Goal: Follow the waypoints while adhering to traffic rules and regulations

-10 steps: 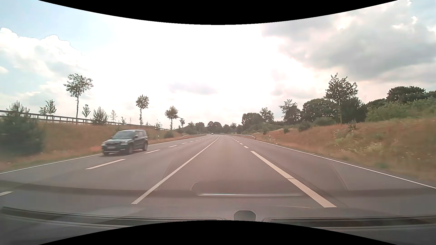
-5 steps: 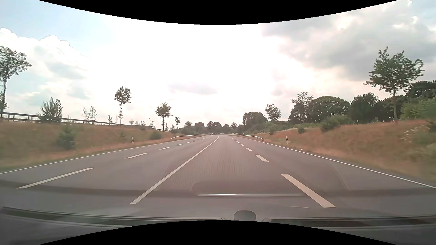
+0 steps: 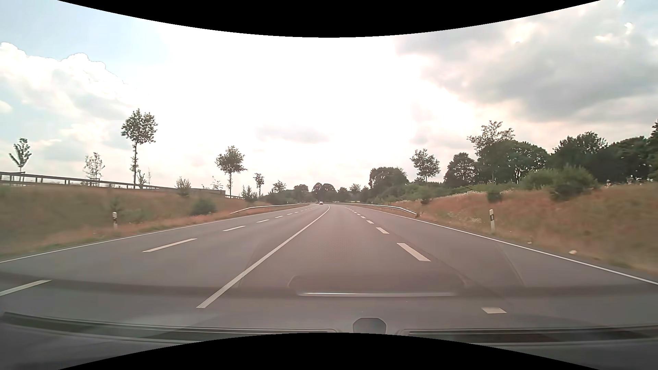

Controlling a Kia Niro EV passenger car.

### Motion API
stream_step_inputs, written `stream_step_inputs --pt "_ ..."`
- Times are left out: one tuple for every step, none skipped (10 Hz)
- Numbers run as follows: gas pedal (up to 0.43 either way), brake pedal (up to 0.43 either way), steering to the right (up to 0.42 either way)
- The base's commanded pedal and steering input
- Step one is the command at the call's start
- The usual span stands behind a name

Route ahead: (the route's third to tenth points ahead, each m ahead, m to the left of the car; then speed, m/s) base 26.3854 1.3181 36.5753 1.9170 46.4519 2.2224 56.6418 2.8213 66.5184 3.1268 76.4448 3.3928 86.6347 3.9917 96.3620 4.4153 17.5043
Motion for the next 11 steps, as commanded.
stream_step_inputs --pt "0.169 0.000 -0.003" --pt "0.169 0.000 -0.003" --pt "0.169 0.000 -0.003" --pt "0.169 0.000 -0.004" --pt "0.169 0.000 -0.003" --pt "0.177 0.000 -0.004" --pt "0.177 0.000 -0.004" --pt "0.177 0.000 -0.003" --pt "0.177 0.000 -0.003" --pt "0.177 0.000 -0.004" --pt "0.177 0.000 -0.004"
